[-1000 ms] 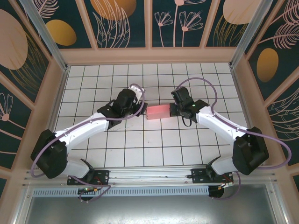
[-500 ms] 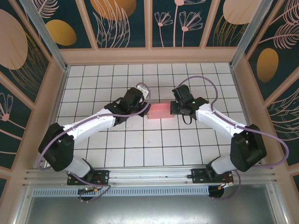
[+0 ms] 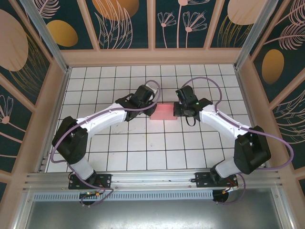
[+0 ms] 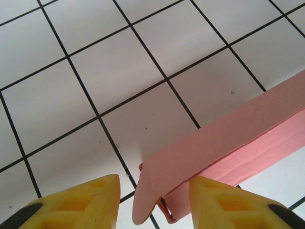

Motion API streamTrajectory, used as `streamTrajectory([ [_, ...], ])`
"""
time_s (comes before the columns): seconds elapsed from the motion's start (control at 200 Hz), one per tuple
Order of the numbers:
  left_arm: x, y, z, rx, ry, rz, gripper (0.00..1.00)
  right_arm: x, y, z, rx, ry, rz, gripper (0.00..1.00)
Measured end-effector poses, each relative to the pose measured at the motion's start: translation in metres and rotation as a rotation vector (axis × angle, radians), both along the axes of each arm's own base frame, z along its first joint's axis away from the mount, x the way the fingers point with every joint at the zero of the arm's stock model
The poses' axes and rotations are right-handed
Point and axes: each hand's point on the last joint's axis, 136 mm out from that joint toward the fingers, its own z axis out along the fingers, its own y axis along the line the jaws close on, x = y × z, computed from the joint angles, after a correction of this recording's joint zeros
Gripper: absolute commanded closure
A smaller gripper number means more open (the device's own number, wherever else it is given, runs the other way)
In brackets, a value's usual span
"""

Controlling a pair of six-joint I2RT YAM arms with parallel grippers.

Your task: Fold the paper box

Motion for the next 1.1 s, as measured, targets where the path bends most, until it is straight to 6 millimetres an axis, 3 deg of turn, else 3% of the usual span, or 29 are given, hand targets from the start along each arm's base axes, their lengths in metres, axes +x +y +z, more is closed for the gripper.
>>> streamTrajectory([
  [0.435,-0.007,0.011,-0.013,0.061,0.051,0.022,0.95,-0.001,0.003,0.001,0.011,0.005,0.008,1.0],
  [0.596,-0.006,0.01,-0.013,0.059,0.052,0.021,1.0,0.0,0.003,0.001,0.013,0.007,0.01,1.0],
  [1.101,-0.001,0.002,-0.006,0.038,0.089,0.055,1.0,-0.001,0.001,-0.001,0.007,0.015,0.01,1.0],
])
